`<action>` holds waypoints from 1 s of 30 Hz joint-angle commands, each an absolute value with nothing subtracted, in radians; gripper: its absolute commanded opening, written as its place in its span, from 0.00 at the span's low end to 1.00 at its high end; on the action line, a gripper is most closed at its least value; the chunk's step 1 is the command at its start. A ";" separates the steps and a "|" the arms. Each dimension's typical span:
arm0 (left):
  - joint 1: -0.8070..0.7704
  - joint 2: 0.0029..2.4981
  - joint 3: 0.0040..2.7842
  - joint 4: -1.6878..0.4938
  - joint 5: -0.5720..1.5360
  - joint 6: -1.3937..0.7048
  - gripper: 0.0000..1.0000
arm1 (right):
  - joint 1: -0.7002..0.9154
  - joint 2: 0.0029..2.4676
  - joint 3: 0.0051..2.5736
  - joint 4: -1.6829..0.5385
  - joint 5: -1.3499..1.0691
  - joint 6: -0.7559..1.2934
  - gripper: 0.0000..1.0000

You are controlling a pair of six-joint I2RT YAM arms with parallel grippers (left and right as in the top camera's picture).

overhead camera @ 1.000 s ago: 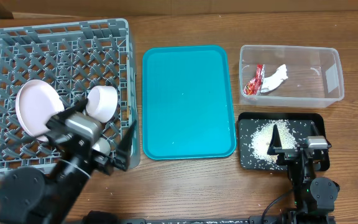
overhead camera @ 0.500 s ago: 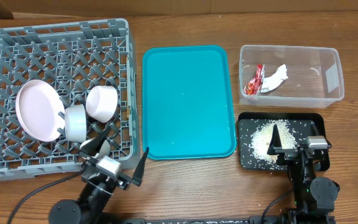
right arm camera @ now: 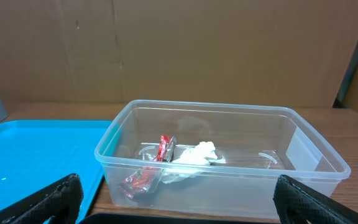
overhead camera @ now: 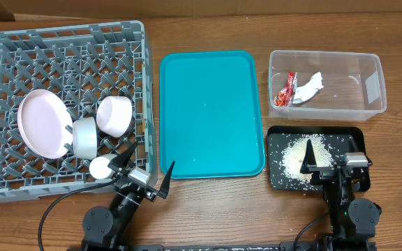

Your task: Sort waste into correct bins and load items into the dishwasher

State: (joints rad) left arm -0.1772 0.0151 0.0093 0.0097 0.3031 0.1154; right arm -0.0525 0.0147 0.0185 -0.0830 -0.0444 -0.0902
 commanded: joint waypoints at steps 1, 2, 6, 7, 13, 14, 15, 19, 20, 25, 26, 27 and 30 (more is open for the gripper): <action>-0.184 0.004 0.005 0.011 0.296 0.135 1.00 | -0.058 0.003 0.008 -0.080 -0.036 -0.094 1.00; -0.184 0.004 0.005 0.010 0.296 0.135 1.00 | -0.058 0.003 0.008 -0.080 -0.036 -0.094 1.00; -0.184 0.004 0.005 -0.053 0.296 0.135 1.00 | -0.058 0.003 0.008 -0.080 -0.036 -0.094 1.00; -0.184 0.006 0.005 -0.049 0.295 0.135 1.00 | -0.058 0.003 0.008 -0.080 -0.036 -0.095 1.00; -0.184 0.006 0.005 -0.049 0.296 0.135 1.00 | -0.058 0.003 0.008 -0.080 -0.036 -0.094 1.00; -0.184 0.006 0.005 -0.049 0.296 0.135 1.00 | -0.058 0.003 0.008 -0.080 -0.036 -0.094 1.00; -0.184 0.006 0.005 -0.049 0.296 0.135 1.00 | -0.058 0.003 0.008 -0.080 -0.036 -0.094 1.00; -0.184 0.006 0.005 -0.049 0.296 0.135 1.00 | -0.058 0.003 0.008 -0.080 -0.036 -0.094 1.00; -0.184 0.006 0.005 -0.049 0.296 0.135 1.00 | -0.058 0.003 0.008 -0.080 -0.036 -0.094 1.00; -0.184 0.006 0.005 -0.049 0.296 0.135 1.00 | -0.058 0.003 0.008 -0.080 -0.036 -0.094 1.00; -0.184 0.006 0.005 -0.049 0.296 0.135 1.00 | -0.058 0.003 0.008 -0.080 -0.036 -0.094 1.00; -0.184 0.006 0.005 -0.049 0.296 0.135 1.00 | -0.058 0.003 0.008 -0.080 -0.036 -0.094 1.00; -0.184 0.006 0.005 -0.049 0.296 0.135 1.00 | -0.058 0.003 0.008 -0.080 -0.036 -0.095 1.00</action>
State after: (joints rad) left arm -0.1772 0.0151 0.0082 -0.0483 0.3031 0.1158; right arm -0.0525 0.0147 0.0185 -0.0830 -0.0441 -0.0902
